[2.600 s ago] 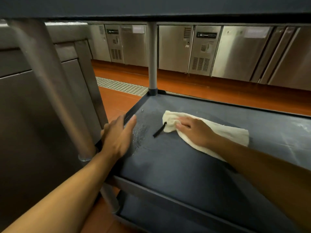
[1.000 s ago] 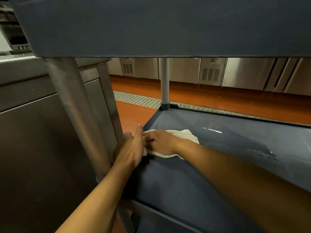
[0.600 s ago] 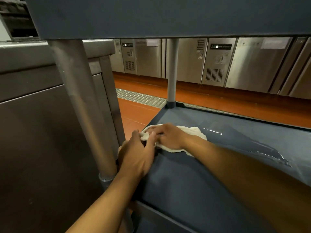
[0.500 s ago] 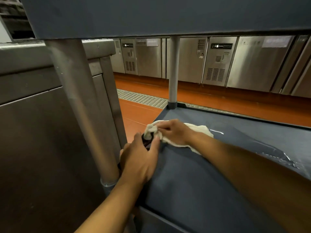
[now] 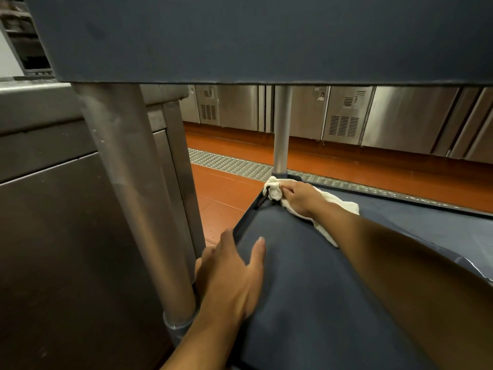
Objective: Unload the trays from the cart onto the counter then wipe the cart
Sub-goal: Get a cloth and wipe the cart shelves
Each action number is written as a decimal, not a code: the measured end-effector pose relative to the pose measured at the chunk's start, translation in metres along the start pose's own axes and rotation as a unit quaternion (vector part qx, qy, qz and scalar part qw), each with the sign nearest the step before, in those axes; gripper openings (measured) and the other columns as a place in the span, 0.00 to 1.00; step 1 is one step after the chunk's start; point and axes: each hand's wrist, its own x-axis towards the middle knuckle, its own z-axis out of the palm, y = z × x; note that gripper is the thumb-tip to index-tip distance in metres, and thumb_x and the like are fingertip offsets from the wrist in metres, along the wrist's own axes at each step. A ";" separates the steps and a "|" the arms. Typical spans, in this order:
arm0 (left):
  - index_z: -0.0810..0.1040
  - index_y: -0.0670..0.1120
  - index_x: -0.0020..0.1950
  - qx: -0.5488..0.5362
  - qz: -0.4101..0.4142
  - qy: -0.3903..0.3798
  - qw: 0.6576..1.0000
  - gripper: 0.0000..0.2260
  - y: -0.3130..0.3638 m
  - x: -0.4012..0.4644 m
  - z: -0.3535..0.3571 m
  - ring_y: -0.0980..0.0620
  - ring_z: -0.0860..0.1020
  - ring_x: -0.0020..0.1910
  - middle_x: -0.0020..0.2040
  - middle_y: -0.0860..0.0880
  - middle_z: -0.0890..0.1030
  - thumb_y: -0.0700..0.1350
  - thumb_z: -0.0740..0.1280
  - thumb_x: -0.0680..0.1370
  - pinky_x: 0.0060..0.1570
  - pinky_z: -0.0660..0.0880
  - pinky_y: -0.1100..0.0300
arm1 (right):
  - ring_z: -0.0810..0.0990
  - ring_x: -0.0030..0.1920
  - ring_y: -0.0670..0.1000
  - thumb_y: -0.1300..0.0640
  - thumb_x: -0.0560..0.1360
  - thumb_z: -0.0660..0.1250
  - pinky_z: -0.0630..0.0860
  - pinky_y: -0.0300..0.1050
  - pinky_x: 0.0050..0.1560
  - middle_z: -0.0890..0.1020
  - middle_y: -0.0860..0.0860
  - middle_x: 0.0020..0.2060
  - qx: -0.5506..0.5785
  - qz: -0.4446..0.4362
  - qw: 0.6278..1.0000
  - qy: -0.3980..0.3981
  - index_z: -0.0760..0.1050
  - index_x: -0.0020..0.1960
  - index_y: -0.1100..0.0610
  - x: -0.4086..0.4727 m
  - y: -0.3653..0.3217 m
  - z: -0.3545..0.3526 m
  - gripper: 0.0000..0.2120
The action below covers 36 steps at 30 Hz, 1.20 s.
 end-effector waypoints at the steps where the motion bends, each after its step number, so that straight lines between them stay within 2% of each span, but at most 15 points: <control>1: 0.61 0.60 0.70 0.005 0.000 -0.001 1.000 0.35 0.000 0.000 0.000 0.44 0.78 0.56 0.57 0.48 0.79 0.79 0.45 0.70 0.58 0.78 0.43 | 0.79 0.62 0.56 0.50 0.85 0.57 0.70 0.47 0.58 0.82 0.50 0.64 -0.003 0.004 1.000 0.000 0.77 0.68 0.40 0.000 0.000 0.000 0.15; 5: 0.61 0.59 0.71 0.029 -0.005 -0.008 1.000 0.35 0.002 -0.001 -0.002 0.41 0.76 0.59 0.60 0.46 0.79 0.77 0.47 0.71 0.60 0.77 0.43 | 0.79 0.60 0.56 0.49 0.85 0.56 0.67 0.45 0.54 0.83 0.51 0.62 -0.017 0.005 1.000 0.000 0.76 0.68 0.39 -0.005 -0.001 -0.004 0.16; 10: 0.62 0.60 0.71 0.042 0.000 -0.011 0.999 0.33 0.002 -0.005 0.000 0.40 0.76 0.59 0.60 0.44 0.78 0.75 0.48 0.72 0.60 0.76 0.43 | 0.78 0.65 0.57 0.40 0.84 0.55 0.72 0.52 0.65 0.81 0.50 0.67 -0.063 0.035 0.997 -0.016 0.71 0.72 0.37 -0.020 0.010 -0.019 0.18; 13: 0.66 0.58 0.68 0.061 0.006 -0.002 0.998 0.30 0.003 -0.004 0.004 0.35 0.76 0.58 0.58 0.40 0.79 0.73 0.51 0.72 0.59 0.74 0.45 | 0.79 0.58 0.57 0.43 0.85 0.54 0.73 0.51 0.58 0.82 0.53 0.61 -0.116 0.040 0.990 -0.069 0.77 0.67 0.41 -0.033 0.025 -0.042 0.17; 15: 0.67 0.56 0.66 0.065 0.009 0.006 0.998 0.29 0.004 -0.003 0.004 0.33 0.76 0.58 0.57 0.38 0.80 0.72 0.51 0.73 0.58 0.73 0.45 | 0.78 0.52 0.55 0.46 0.86 0.54 0.70 0.47 0.52 0.81 0.53 0.54 -0.124 0.044 0.988 -0.081 0.79 0.64 0.45 -0.046 0.037 -0.059 0.16; 20: 0.68 0.54 0.66 0.083 0.029 0.017 0.996 0.30 0.001 0.000 0.006 0.33 0.77 0.56 0.55 0.36 0.80 0.71 0.50 0.73 0.58 0.73 0.45 | 0.77 0.49 0.52 0.50 0.86 0.57 0.67 0.44 0.50 0.81 0.51 0.50 -0.097 0.071 0.992 -0.047 0.79 0.66 0.47 -0.090 0.069 -0.090 0.15; 25: 0.69 0.52 0.67 0.098 0.049 0.028 0.994 0.32 0.002 0.003 0.007 0.33 0.78 0.55 0.54 0.36 0.81 0.71 0.49 0.74 0.58 0.73 0.44 | 0.75 0.37 0.47 0.51 0.86 0.59 0.69 0.42 0.38 0.82 0.49 0.40 -0.050 0.110 0.993 0.000 0.81 0.61 0.48 -0.136 0.085 -0.107 0.13; 29: 0.68 0.51 0.69 0.108 0.067 0.032 0.991 0.33 0.001 0.001 0.005 0.34 0.78 0.54 0.52 0.36 0.82 0.71 0.47 0.75 0.59 0.72 0.43 | 0.78 0.46 0.50 0.49 0.86 0.59 0.69 0.44 0.49 0.83 0.49 0.50 -0.053 0.104 0.993 0.004 0.80 0.62 0.48 -0.161 0.078 -0.101 0.13; 31: 0.68 0.50 0.70 0.114 0.076 0.032 0.990 0.33 0.001 -0.001 0.003 0.33 0.78 0.54 0.52 0.35 0.81 0.71 0.47 0.76 0.59 0.71 0.43 | 0.78 0.47 0.50 0.49 0.85 0.61 0.72 0.44 0.52 0.84 0.50 0.52 -0.057 0.088 0.994 -0.005 0.81 0.61 0.50 -0.175 0.067 -0.096 0.12; 33: 0.68 0.50 0.68 0.111 0.086 0.034 0.990 0.33 0.002 -0.002 0.002 0.33 0.78 0.54 0.51 0.35 0.81 0.71 0.47 0.77 0.59 0.72 0.42 | 0.80 0.49 0.50 0.50 0.84 0.63 0.76 0.46 0.58 0.84 0.51 0.53 -0.030 0.056 0.998 -0.012 0.81 0.60 0.53 -0.193 0.048 -0.088 0.12; 36: 0.68 0.49 0.68 0.084 0.088 0.030 0.992 0.34 0.007 -0.003 -0.003 0.32 0.79 0.53 0.52 0.34 0.82 0.73 0.46 0.77 0.57 0.74 0.42 | 0.80 0.57 0.53 0.56 0.83 0.66 0.72 0.44 0.65 0.83 0.54 0.57 0.051 -0.027 0.998 -0.018 0.83 0.57 0.59 -0.217 0.000 -0.062 0.10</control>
